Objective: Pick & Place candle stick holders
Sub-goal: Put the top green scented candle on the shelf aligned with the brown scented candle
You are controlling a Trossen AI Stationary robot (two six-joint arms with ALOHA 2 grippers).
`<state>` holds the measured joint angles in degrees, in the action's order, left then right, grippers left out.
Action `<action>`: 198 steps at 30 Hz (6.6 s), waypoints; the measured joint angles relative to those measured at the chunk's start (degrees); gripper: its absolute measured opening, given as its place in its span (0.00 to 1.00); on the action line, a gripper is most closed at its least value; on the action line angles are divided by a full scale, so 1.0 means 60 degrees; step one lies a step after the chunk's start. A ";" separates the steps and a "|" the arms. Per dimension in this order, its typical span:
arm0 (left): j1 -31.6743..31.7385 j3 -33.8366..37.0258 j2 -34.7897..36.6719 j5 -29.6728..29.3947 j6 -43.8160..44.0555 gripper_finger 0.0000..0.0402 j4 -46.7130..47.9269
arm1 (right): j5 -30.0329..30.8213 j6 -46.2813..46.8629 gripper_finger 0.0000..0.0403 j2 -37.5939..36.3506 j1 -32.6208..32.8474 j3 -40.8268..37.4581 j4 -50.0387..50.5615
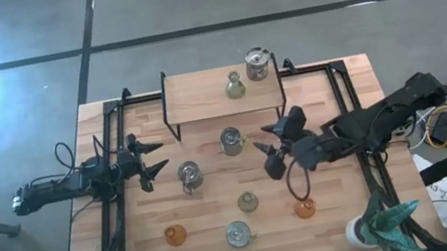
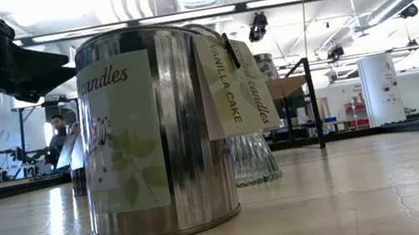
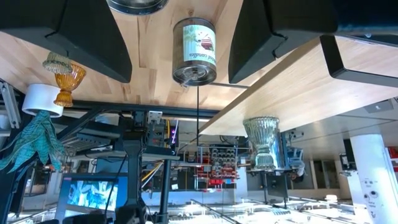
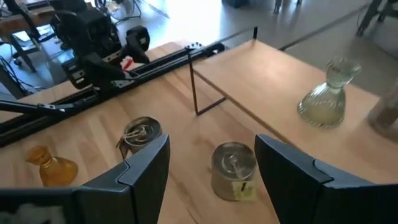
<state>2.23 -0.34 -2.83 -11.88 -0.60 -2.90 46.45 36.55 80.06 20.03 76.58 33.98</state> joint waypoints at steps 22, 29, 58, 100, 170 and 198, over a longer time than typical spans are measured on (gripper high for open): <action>0.0003 0.0000 0.0000 0.0000 0.0000 0.68 0.0000 | 0.0006 0.2269 0.55 0.1846 -0.0487 -0.0193 0.0085; 0.0001 0.0000 0.0000 0.0000 0.0000 0.68 0.0000 | -0.0042 0.3357 0.63 0.1944 -0.0877 -0.0374 0.0456; 0.0003 0.0000 0.0000 0.0000 0.0000 0.68 0.0000 | -0.1248 0.2807 0.95 0.2119 -0.1827 -0.2245 -0.0419; -0.0001 0.0000 -0.0015 0.0003 0.0000 0.68 0.0002 | -0.2583 -0.1505 0.99 0.3404 -0.2747 -0.4514 -0.7845; 0.0000 0.0000 -0.0361 0.0004 0.0000 0.68 0.0029 | -0.2140 -0.0759 0.86 0.4317 -0.3636 -0.2022 -0.5477; 0.0003 0.0000 -0.0379 0.0000 0.0000 0.68 0.0007 | -0.0739 0.0740 0.86 0.0881 -0.4009 -0.2177 -0.1428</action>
<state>2.24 -0.34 -5.10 -11.88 -0.60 -2.85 42.02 40.99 85.34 -4.02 63.51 25.41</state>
